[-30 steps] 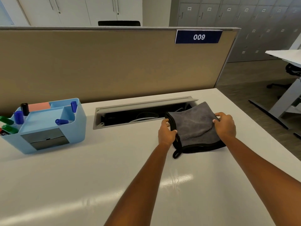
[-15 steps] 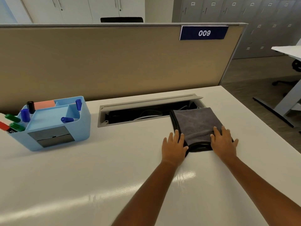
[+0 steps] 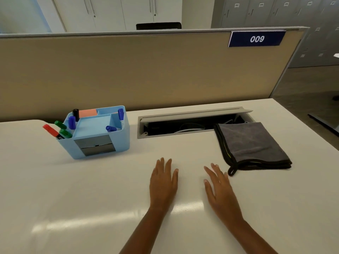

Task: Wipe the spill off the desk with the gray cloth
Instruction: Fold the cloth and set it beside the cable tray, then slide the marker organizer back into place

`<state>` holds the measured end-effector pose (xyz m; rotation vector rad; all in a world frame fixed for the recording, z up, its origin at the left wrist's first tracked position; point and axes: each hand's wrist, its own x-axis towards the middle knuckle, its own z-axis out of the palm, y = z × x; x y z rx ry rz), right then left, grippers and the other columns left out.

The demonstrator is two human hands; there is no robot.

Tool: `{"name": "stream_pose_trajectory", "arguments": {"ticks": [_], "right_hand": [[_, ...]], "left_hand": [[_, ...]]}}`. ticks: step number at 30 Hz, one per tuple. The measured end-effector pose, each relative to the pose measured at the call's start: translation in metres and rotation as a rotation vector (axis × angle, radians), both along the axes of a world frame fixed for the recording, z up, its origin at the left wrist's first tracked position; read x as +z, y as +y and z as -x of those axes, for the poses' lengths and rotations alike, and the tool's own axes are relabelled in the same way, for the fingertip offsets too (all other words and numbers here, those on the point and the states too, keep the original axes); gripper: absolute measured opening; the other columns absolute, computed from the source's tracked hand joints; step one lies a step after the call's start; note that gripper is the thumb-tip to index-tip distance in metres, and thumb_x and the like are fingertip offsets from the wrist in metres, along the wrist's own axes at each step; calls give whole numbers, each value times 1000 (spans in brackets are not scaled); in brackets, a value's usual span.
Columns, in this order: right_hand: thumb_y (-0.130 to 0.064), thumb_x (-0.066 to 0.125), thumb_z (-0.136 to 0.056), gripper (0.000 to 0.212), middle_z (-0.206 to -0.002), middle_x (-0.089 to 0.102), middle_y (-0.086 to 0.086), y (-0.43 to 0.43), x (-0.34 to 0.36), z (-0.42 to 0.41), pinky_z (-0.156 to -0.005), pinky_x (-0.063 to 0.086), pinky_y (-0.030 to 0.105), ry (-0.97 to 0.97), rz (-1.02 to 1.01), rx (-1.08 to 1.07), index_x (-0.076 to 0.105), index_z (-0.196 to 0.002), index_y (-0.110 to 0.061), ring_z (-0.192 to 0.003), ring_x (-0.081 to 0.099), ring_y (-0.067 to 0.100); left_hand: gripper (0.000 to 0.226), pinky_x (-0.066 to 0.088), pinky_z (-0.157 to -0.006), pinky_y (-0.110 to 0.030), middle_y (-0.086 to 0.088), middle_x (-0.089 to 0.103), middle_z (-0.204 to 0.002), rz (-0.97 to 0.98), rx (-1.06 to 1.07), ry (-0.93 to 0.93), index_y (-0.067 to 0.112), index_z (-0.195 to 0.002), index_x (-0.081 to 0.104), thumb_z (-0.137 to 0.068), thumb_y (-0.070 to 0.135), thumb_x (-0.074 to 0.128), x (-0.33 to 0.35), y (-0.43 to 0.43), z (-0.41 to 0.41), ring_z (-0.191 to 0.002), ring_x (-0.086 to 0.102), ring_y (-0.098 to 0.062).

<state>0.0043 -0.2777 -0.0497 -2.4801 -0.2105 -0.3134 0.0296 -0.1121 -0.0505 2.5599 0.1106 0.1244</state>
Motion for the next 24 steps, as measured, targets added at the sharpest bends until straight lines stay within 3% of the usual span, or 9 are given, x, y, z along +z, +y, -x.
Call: {"name": "stream_pose_trajectory", "arguments": {"ticks": [3,7,12,17,24], "right_hand": [[-11,51,-92,42,-145,40,10,35,4,2,-111,32,35,-3,-40,122,45,-134,-11,-137,32,23],[-18,44,-95,43,-149,34,3,75,10,-10,-109,28,20,55,-108,193,39,-137,-18,-141,27,15],[-18,43,-96,43,-146,38,7,131,30,-44,-110,31,28,179,-357,157,36,-138,-12,-135,36,19],[-24,40,-97,46,-149,35,9,188,63,-92,-109,32,31,275,-448,87,32,-141,-12,-135,36,23],[-38,31,-97,53,-143,40,15,242,91,-140,-102,36,39,533,-382,84,35,-137,-4,-128,41,30]], "left_hand": [[45,18,-116,-32,-9,25,-154,97,135,-51,14,-139,32,-96,29,34,6,45,8,-144,16,-21],[44,22,-116,-38,-14,33,-149,154,325,-128,8,-136,36,-95,24,38,17,105,9,-141,25,-26],[43,33,-109,-45,-21,41,-141,281,609,-248,2,-134,37,-94,19,42,38,163,-6,-131,38,-35],[53,32,-109,-46,-21,29,-148,552,850,-266,3,-140,23,-94,22,42,62,212,-31,-134,33,-38],[58,27,-112,-42,-14,24,-153,754,822,-99,8,-144,13,-96,32,36,78,258,-57,-138,28,-33]]}}
